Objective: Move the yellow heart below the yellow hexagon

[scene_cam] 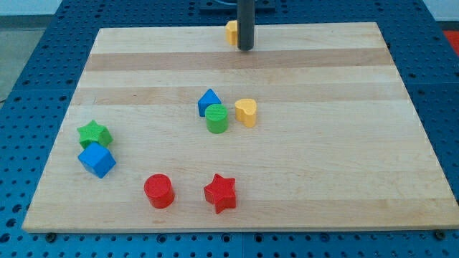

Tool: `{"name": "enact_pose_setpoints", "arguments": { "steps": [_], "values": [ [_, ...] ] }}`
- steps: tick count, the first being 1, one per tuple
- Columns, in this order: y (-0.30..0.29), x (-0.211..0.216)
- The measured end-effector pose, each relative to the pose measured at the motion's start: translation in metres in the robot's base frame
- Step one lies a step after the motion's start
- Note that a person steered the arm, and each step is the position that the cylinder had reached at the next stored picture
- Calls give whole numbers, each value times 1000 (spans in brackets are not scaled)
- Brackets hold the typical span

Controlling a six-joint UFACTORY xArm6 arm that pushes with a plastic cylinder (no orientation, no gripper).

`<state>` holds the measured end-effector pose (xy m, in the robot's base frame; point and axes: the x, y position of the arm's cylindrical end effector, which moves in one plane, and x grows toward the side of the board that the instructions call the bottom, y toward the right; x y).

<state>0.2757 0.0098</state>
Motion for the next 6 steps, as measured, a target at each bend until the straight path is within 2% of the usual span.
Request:
{"name": "enact_pose_setpoints", "arguments": {
  "steps": [1,2,3,4,5,6],
  "values": [
    [51,74],
    [102,172],
    [26,207],
    [-2,171],
    [-2,139],
    [9,137]
  ]
}}
